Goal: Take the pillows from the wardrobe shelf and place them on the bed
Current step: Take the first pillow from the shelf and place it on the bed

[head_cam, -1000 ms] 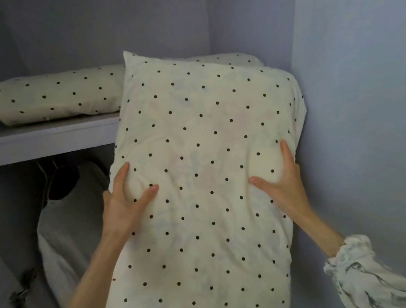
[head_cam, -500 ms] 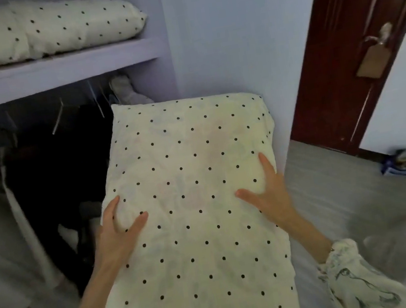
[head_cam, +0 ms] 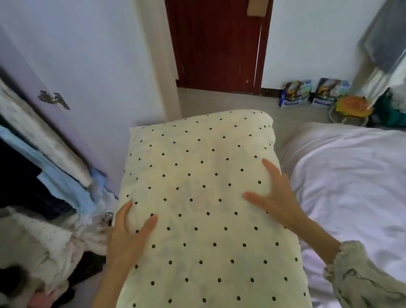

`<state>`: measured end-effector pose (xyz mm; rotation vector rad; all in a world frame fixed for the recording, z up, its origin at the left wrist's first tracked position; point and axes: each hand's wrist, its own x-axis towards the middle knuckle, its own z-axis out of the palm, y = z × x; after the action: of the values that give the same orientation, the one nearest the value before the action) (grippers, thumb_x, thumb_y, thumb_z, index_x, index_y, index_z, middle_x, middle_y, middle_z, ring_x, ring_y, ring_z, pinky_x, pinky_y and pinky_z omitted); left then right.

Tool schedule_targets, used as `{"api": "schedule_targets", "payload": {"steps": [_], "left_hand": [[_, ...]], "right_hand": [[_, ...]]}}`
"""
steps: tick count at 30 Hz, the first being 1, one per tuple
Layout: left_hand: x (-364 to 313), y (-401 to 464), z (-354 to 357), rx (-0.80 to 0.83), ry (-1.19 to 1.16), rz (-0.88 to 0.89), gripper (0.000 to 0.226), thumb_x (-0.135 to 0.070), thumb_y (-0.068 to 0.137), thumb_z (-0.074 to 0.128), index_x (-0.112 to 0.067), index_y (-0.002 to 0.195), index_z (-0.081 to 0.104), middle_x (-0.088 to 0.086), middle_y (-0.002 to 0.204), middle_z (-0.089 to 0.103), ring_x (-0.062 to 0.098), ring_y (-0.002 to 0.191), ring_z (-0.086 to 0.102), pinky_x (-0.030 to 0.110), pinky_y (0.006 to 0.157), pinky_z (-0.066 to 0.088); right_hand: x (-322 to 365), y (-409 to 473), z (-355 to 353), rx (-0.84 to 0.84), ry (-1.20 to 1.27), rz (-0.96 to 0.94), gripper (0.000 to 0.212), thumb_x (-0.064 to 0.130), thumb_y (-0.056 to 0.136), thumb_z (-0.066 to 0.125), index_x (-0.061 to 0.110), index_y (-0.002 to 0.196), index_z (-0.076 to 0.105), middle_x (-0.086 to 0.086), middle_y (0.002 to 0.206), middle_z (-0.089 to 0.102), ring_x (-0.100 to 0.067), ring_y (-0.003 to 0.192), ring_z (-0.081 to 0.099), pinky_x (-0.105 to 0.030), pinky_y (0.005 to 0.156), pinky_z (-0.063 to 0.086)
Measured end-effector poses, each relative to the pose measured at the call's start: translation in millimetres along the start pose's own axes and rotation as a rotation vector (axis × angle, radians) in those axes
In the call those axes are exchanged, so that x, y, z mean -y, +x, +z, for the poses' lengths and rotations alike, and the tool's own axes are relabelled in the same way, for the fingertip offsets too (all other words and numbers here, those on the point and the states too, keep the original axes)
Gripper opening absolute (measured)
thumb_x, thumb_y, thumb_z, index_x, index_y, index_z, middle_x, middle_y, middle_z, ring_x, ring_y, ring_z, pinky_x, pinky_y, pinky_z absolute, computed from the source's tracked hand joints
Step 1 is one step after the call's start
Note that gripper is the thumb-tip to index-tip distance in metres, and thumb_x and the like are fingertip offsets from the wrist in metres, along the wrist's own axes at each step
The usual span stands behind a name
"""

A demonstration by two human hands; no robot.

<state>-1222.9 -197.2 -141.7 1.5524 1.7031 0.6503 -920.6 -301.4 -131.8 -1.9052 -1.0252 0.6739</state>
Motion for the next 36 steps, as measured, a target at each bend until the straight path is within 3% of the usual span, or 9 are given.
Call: {"api": "schedule_targets", "payload": {"steps": [3,10,13,15,17,20,27,32,36], "left_hand": [[-24,-5,52,0.068,-0.007,0.038,0.077,-0.054,0.068,0.071,-0.035,0.134,0.035,0.007,0.141,0.039,0.028,0.127,0.039,0.045,0.102,0.035],[-89,-3,149,0.244,-0.076,0.116,0.078,-0.056,0.065,0.073,-0.042,0.13,0.032,0.007,0.13,0.045,0.022,0.106,0.049,0.043,0.095,0.043],[-127,17,189,0.314,-0.082,0.207,0.077,-0.058,0.066,0.071,-0.043,0.131,0.032,0.003,0.133,0.045,0.019,0.108,0.048,0.036,0.088,0.042],[-152,33,215,0.356,-0.108,0.266,0.076,-0.058,0.065,0.07,-0.044,0.13,0.033,-0.002,0.134,0.043,0.013,0.104,0.044,0.032,0.085,0.038],[-175,53,241,0.411,-0.14,0.295,0.076,-0.06,0.063,0.071,-0.047,0.128,0.034,-0.005,0.134,0.042,0.011,0.105,0.044,0.033,0.085,0.038],[-210,94,279,0.474,-0.211,0.305,0.076,-0.065,0.054,0.072,-0.055,0.121,0.035,-0.008,0.13,0.041,0.014,0.11,0.047,0.039,0.094,0.044],[-301,235,340,0.555,-0.205,0.366,0.075,-0.072,0.049,0.07,-0.067,0.113,0.031,-0.012,0.133,0.039,0.015,0.117,0.045,0.046,0.098,0.043],[-380,318,381,0.581,-0.212,0.448,0.075,-0.072,0.049,0.07,-0.066,0.114,0.032,-0.02,0.128,0.039,0.012,0.115,0.046,0.044,0.096,0.044],[-440,366,428,0.626,-0.201,0.471,0.076,-0.072,0.047,0.071,-0.067,0.113,0.033,-0.01,0.135,0.04,0.018,0.118,0.046,0.049,0.098,0.043]], "right_hand": [[-33,3,-47,-0.084,-0.015,0.045,0.097,0.048,0.066,0.077,0.043,0.141,0.016,0.0,0.136,0.033,-0.018,0.121,0.04,-0.032,0.096,0.032],[-74,19,-137,-0.269,-0.068,0.129,0.092,0.048,0.066,0.075,0.047,0.137,0.017,0.006,0.118,0.035,-0.023,0.115,0.045,-0.039,0.097,0.038],[-85,34,-172,-0.368,-0.085,0.138,0.092,0.048,0.066,0.075,0.045,0.138,0.018,0.002,0.125,0.037,-0.014,0.112,0.042,-0.033,0.09,0.034],[-90,47,-191,-0.427,-0.107,0.141,0.093,0.046,0.066,0.076,0.042,0.14,0.019,0.0,0.133,0.038,-0.001,0.105,0.034,-0.028,0.092,0.031],[-96,64,-208,-0.475,-0.121,0.141,0.094,0.044,0.067,0.076,0.037,0.141,0.02,-0.001,0.138,0.036,0.001,0.108,0.032,-0.025,0.095,0.028],[-100,107,-227,-0.525,-0.135,0.133,0.094,0.043,0.068,0.076,0.033,0.142,0.02,-0.001,0.14,0.036,-0.005,0.122,0.03,-0.029,0.099,0.028],[-83,249,-246,-0.606,-0.113,0.135,0.092,0.041,0.069,0.076,0.032,0.142,0.021,0.0,0.139,0.037,-0.009,0.124,0.029,-0.03,0.1,0.029],[-72,340,-265,-0.675,-0.062,0.184,0.093,0.042,0.067,0.077,0.034,0.141,0.021,0.0,0.134,0.035,-0.012,0.118,0.036,-0.031,0.095,0.033],[-77,404,-295,-0.741,-0.059,0.196,0.094,0.044,0.066,0.078,0.036,0.141,0.021,0.008,0.121,0.031,-0.005,0.106,0.033,-0.027,0.092,0.032]]}}
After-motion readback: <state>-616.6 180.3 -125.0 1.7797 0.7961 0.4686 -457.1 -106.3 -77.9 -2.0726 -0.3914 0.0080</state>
